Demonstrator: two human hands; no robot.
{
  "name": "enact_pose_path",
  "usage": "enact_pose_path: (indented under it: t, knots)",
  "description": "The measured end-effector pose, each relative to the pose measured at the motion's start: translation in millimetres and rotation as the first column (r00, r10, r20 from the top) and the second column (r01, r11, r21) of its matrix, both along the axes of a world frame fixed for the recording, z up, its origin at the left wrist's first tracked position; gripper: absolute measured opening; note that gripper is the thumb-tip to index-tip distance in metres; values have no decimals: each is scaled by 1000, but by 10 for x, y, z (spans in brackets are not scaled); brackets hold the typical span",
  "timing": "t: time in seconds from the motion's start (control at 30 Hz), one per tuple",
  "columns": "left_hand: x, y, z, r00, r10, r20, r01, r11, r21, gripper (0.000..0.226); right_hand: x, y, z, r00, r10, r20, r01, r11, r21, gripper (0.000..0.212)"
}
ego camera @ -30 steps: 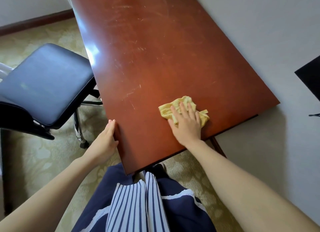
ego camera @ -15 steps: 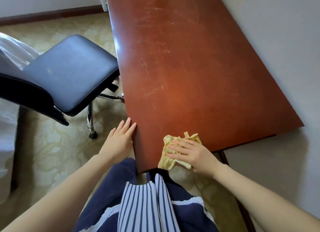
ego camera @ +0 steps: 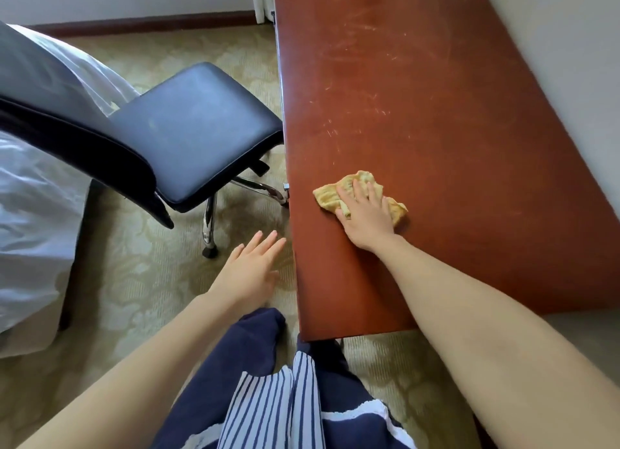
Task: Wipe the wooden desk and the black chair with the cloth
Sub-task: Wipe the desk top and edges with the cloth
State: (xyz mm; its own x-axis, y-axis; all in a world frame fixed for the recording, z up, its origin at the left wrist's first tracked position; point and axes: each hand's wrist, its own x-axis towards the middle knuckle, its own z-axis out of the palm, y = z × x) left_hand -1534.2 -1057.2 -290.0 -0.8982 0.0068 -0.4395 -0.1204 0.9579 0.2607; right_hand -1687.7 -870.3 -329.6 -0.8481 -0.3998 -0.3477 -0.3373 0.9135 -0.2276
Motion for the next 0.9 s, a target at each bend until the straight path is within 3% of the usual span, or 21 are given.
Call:
enact_pose_path:
  t: [0.07, 0.23, 0.43, 0.67, 0.73, 0.9]
  knots:
    - [10, -47, 37, 1000, 25, -13, -25, 1000, 4, 62, 86, -174, -28, 1000, 3, -20, -3, 1000, -10, 53]
    - [-59, -54, 99, 996, 89, 30, -91, 993, 75, 57, 422, -156, -52, 950, 294, -104, -302, 950, -76, 55]
    - [-133, 50, 41, 994, 96, 54, -103, 983, 149, 58, 863, 382, -29, 767, 611, -196, -641, 742, -196, 47]
    - [-64, 203, -163, 998, -5, 63, -2, 994, 107, 64, 974, 905, -52, 583, 759, -288, -812, 544, -211, 58]
    - [-38, 224, -205, 996, 5, 85, -15, 992, 124, 64, 808, 910, -34, 601, 740, -302, -800, 559, -220, 58]
    - [27, 143, -214, 996, 32, 79, -41, 994, 106, 65, 325, 682, 10, 792, 570, -221, -607, 775, -177, 45]
